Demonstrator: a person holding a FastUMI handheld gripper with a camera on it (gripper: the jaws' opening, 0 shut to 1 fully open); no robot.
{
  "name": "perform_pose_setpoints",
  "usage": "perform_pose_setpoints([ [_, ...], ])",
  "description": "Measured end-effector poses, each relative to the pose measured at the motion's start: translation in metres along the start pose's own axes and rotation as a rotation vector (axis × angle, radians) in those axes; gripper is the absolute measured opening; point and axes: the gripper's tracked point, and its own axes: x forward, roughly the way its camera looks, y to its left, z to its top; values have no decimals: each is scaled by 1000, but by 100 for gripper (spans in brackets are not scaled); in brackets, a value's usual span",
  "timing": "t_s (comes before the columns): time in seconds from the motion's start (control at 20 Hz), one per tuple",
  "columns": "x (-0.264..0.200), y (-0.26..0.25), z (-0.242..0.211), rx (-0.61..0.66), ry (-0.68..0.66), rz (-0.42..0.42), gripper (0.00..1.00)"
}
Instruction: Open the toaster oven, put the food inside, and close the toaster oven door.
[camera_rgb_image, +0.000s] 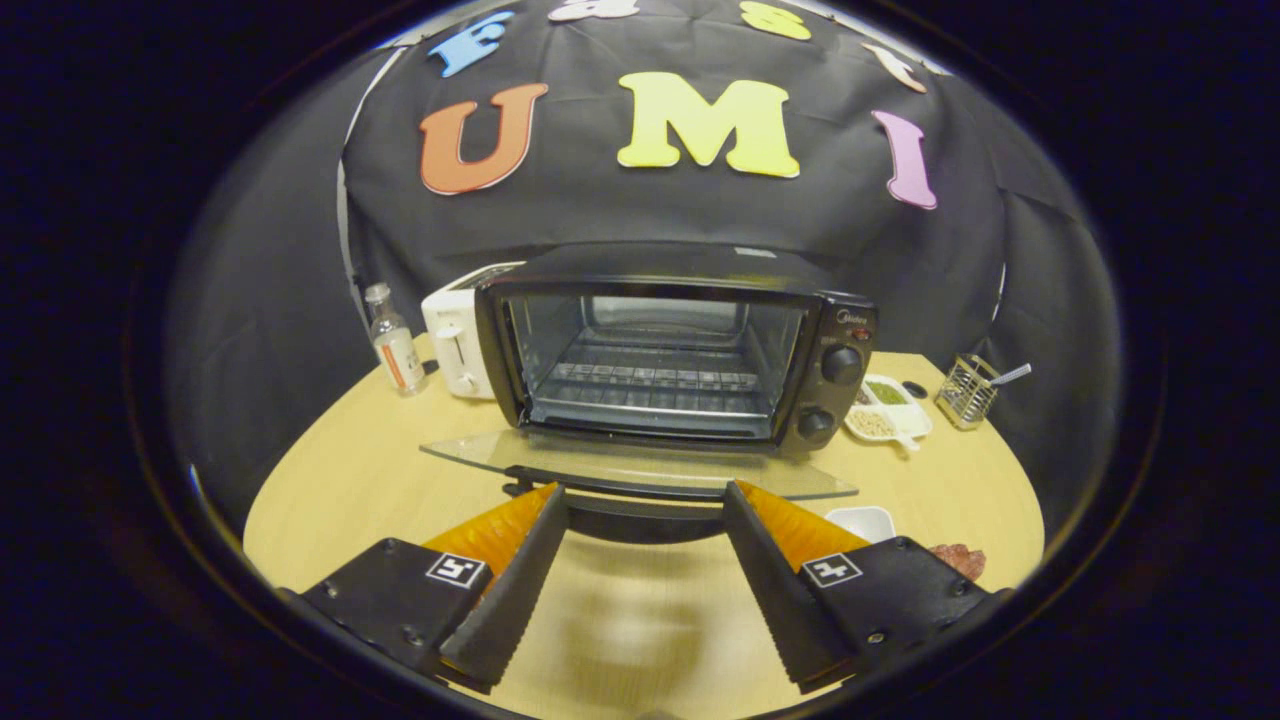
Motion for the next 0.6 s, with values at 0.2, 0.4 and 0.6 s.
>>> perform_pose_setpoints([
  [0.2, -1, 1, -26, 29, 62, 16, 100],
  [0.4, 3, 1, -50, 59, 124, 33, 100],
  [0.6, 15, -2, -70, 114, 196, 55, 99],
])
